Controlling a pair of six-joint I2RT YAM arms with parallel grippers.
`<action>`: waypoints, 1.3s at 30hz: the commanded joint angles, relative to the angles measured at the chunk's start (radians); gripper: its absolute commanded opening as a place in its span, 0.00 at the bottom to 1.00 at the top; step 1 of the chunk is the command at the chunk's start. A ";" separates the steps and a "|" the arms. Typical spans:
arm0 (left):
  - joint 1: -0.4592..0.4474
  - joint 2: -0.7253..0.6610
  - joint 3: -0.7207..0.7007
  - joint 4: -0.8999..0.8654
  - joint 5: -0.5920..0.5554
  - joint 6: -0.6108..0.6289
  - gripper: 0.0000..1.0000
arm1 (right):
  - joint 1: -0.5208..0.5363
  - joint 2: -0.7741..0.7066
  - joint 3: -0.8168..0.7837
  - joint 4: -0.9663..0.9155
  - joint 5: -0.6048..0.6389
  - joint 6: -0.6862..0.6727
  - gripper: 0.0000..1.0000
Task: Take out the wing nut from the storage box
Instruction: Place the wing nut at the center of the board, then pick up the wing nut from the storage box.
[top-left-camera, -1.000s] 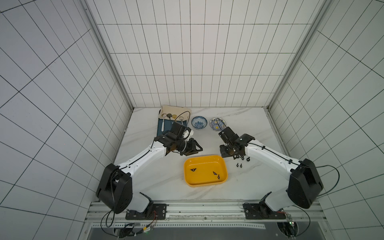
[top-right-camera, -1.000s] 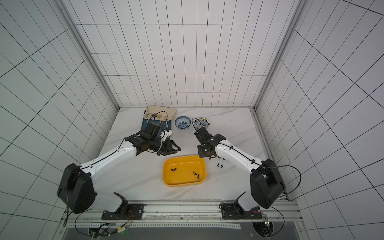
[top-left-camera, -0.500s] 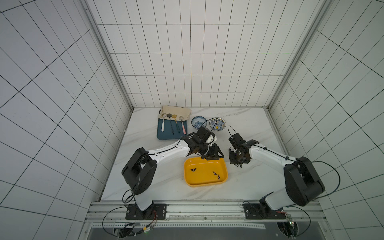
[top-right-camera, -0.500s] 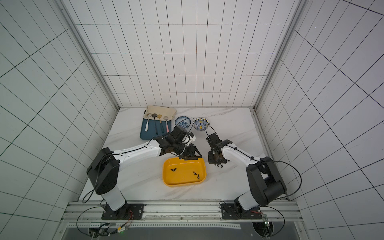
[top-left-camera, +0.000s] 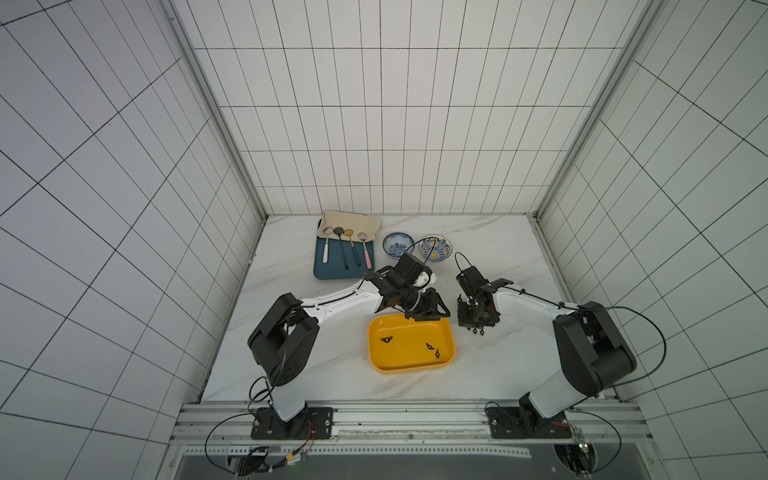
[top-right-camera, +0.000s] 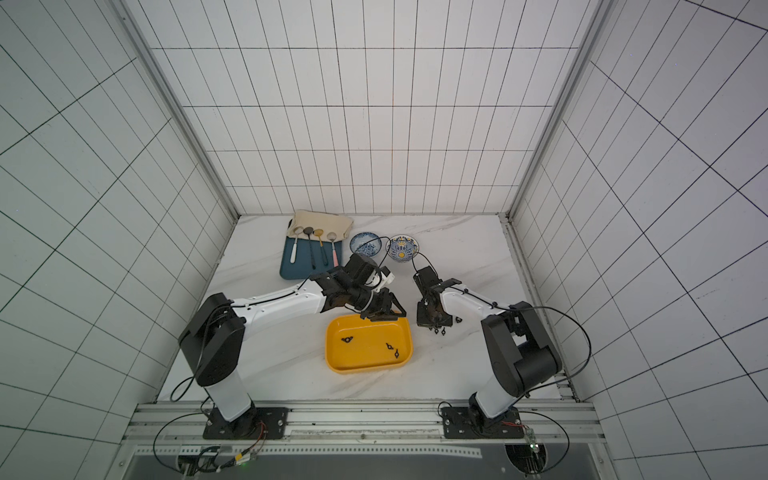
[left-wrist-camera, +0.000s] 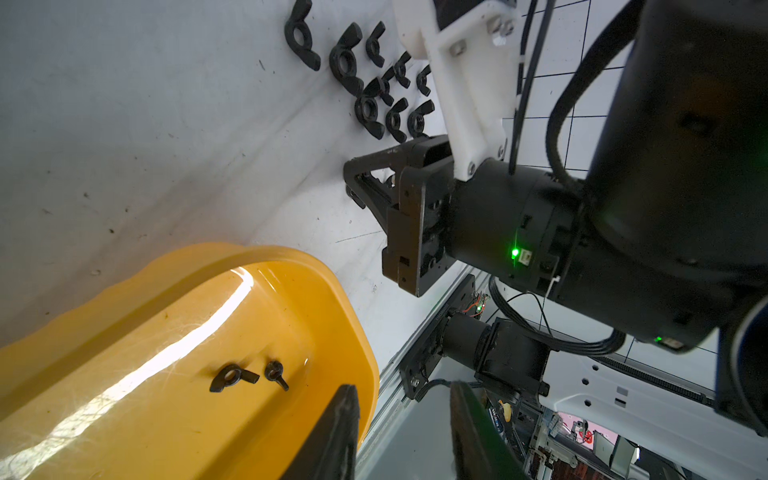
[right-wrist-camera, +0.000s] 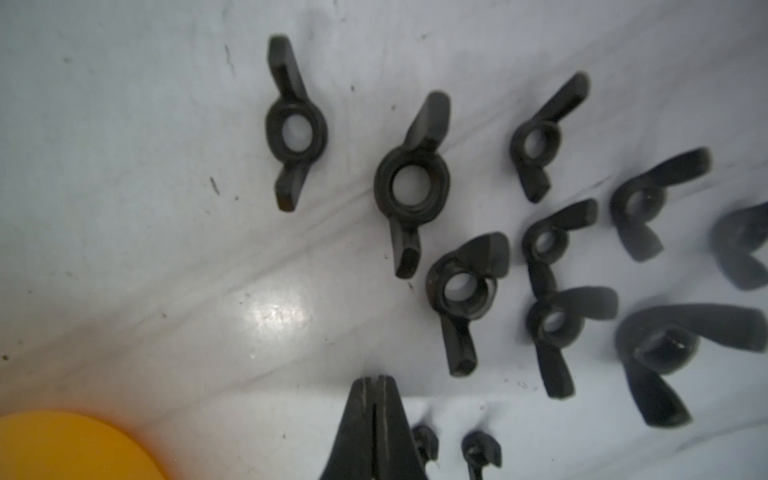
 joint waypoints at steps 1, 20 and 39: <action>-0.003 0.023 0.019 0.018 0.012 0.006 0.40 | -0.009 0.025 -0.022 -0.002 -0.016 0.007 0.08; 0.297 -0.212 -0.220 0.005 0.030 -0.022 0.40 | 0.225 -0.209 0.161 -0.123 -0.013 -0.121 0.25; 0.792 -0.460 -0.487 -0.203 0.111 0.134 0.41 | 0.591 0.202 0.453 0.011 -0.210 -0.411 0.41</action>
